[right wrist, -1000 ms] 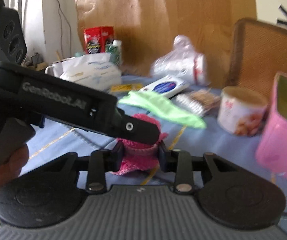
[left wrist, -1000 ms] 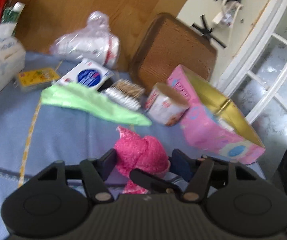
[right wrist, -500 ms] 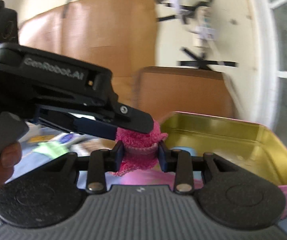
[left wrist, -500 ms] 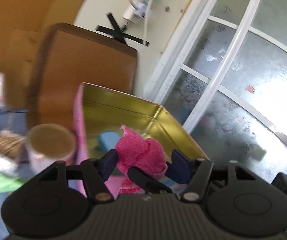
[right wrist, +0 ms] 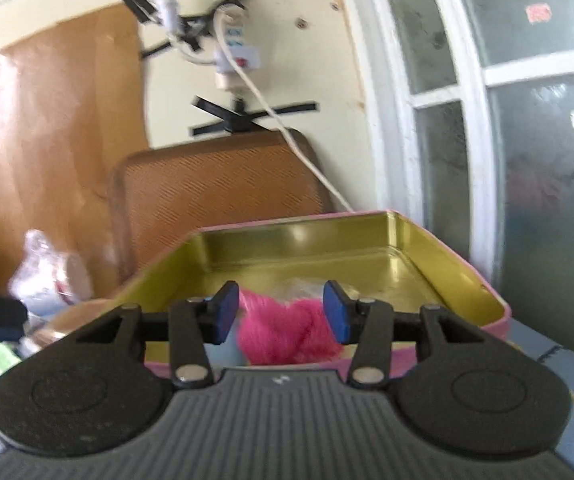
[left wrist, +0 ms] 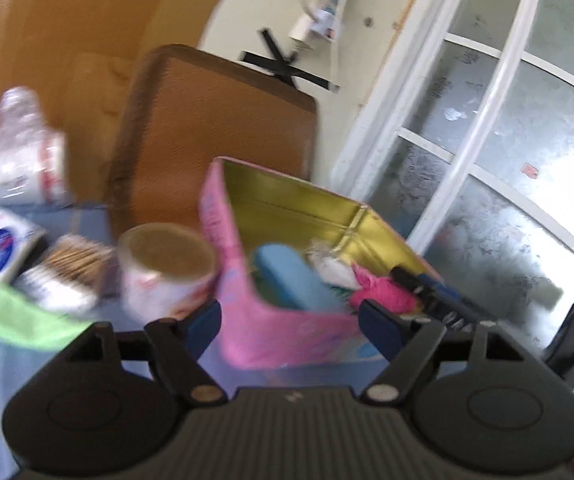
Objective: Organize soft objects
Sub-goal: 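Drop the pink knitted item into the pink tin with the right gripper, then reach the right gripper to the light green cloth and grasp it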
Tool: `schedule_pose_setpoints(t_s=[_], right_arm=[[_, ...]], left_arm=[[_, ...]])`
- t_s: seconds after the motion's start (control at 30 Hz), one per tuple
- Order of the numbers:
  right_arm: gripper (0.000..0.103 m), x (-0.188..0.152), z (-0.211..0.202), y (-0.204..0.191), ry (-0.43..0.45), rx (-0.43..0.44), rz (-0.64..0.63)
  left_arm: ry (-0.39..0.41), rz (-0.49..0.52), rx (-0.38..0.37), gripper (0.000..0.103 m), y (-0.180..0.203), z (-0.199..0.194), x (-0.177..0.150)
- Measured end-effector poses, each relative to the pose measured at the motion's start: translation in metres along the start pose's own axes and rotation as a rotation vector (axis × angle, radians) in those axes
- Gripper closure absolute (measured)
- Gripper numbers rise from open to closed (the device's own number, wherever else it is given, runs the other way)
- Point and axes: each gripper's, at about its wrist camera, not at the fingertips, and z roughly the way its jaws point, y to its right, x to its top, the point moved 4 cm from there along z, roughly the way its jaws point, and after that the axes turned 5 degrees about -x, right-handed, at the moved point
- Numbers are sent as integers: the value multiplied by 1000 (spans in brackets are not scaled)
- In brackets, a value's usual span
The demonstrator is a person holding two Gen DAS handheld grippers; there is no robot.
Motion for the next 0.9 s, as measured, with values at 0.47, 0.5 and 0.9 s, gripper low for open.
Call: schedule_pose_setpoints(t_s=[0.47,0.5,0.9], right_arm=[[43,-34,-10,-199,-159,573,-353],[42,-38,-3,-211,-176,581,-382],[72,-72,71,-287,-400,590,-472]], left_arm=[[157,-243,406,25,-168,-142,-48],[161,-265,411,25,-175,-145,-52],[224,-297,317,24,-178,-152,-54]])
